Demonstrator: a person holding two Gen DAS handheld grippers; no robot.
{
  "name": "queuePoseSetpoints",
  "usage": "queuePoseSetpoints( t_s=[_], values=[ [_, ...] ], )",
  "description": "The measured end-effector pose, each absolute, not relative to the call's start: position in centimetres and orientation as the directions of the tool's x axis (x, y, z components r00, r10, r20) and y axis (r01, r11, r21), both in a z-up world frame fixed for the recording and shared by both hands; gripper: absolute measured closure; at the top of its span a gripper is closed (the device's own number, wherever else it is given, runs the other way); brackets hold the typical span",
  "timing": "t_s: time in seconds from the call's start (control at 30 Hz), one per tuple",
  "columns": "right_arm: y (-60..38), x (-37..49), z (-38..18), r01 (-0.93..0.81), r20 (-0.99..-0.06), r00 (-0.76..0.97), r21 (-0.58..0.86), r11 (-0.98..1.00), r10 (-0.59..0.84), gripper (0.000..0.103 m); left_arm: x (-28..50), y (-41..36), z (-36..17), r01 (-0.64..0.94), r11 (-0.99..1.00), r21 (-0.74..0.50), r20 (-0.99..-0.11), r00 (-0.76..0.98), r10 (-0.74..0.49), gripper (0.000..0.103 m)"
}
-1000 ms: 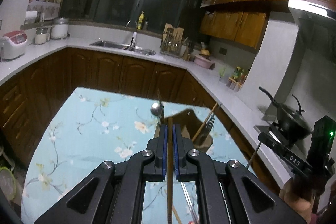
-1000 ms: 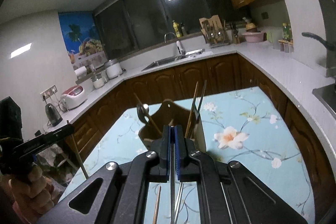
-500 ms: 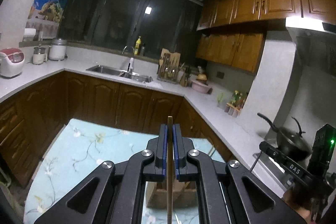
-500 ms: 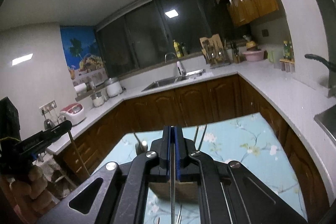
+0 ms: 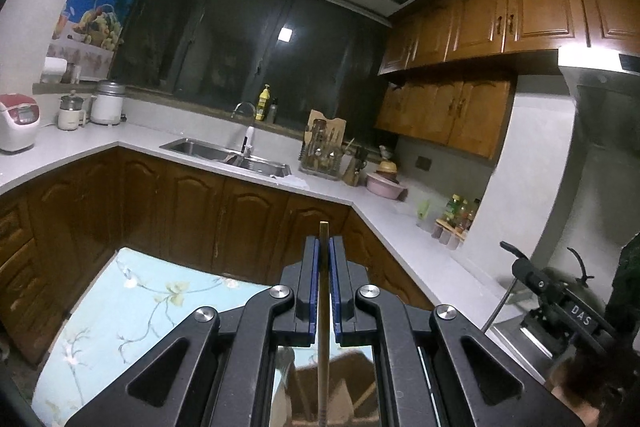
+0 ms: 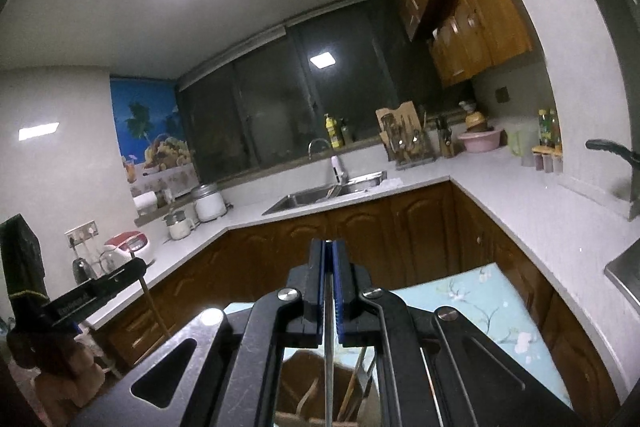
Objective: Organize utensils
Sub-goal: 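Insert the bamboo chopstick into the holder and open the left tool while the right tool releases its chopstick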
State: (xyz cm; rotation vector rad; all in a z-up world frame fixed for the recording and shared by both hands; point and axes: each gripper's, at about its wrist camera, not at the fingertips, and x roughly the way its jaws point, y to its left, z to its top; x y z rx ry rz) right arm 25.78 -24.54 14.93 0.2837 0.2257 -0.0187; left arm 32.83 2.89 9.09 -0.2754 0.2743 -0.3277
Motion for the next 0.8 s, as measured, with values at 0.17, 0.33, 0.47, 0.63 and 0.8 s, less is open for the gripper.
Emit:
queuePoseSetpoints(
  t_s=[0.17,0.33,0.47,0.63,0.8],
  values=[
    [-24.5,27.3,14.0,0.053,-0.217,0.976,0.256,0.965,0.004,0.099,34.7,1.8,7.4,0.271,0.917,-0.293,-0.204,0.919,-0.337,0.1],
    [-24.6,28.4,12.2,0.07,-0.224,0.975,0.235,0.97,-0.016,0.099,36.5,0.7,4.9,0.27,0.922,-0.279,-0.203,0.922,-0.331,0.1],
    [-24.6,28.7,10.8,0.068,-0.221,0.975,0.246,0.967,-0.012,0.099,37.6,0.1,3.1,0.255,0.926,-0.279,-0.198,0.928,-0.315,0.1],
    [-24.2,28.8,8.7,0.061,-0.222,0.975,0.252,0.966,-0.004,0.099,38.0,-1.0,0.8,0.231,0.934,-0.274,-0.212,0.932,-0.293,0.1],
    [-24.1,29.0,6.8,0.068,-0.244,0.97,0.266,0.962,-0.001,0.099,37.8,-2.2,-0.7,0.216,0.941,-0.26,-0.23,0.933,-0.278,0.099]
  ],
)
